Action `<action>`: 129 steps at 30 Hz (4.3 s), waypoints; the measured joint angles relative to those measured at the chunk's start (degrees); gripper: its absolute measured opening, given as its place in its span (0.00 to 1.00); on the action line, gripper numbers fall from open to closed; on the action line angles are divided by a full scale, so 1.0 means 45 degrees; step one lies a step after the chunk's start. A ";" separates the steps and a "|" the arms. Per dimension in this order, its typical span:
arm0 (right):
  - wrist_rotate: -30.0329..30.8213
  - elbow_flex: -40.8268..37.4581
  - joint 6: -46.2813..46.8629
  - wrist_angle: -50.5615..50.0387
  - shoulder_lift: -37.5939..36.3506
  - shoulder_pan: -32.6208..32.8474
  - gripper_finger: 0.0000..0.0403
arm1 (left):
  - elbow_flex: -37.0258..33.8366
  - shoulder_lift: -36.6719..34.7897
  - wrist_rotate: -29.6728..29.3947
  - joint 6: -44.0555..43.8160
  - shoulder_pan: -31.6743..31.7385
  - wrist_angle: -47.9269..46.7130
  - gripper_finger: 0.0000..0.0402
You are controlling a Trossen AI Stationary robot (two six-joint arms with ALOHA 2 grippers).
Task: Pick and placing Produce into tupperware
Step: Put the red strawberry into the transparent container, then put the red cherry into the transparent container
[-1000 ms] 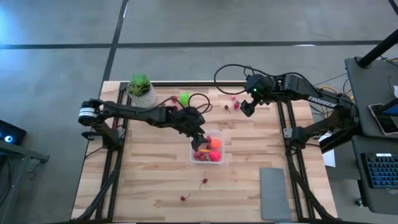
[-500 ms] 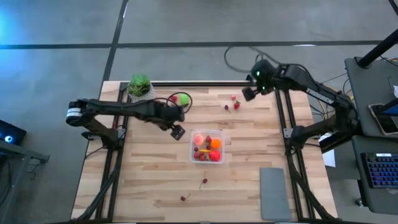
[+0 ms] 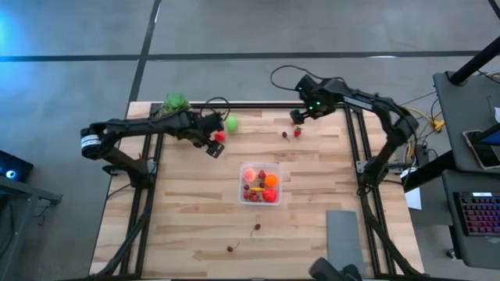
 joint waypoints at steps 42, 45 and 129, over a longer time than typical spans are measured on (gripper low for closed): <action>-0.0567 -0.1819 0.2735 0.2987 0.2196 0.0573 0.71 | -0.0306 0.0015 0.0387 0.2458 0.1712 0.1632 0.71; -0.0544 -0.1926 0.2728 0.3073 0.2174 0.0573 0.67 | -0.0306 0.0015 0.0387 0.2460 0.1712 0.1630 0.71; 0.2966 -0.0833 0.1393 0.5265 -0.3644 0.7037 0.76 | -0.3249 0.0035 0.0272 -0.2003 0.1725 0.4390 0.71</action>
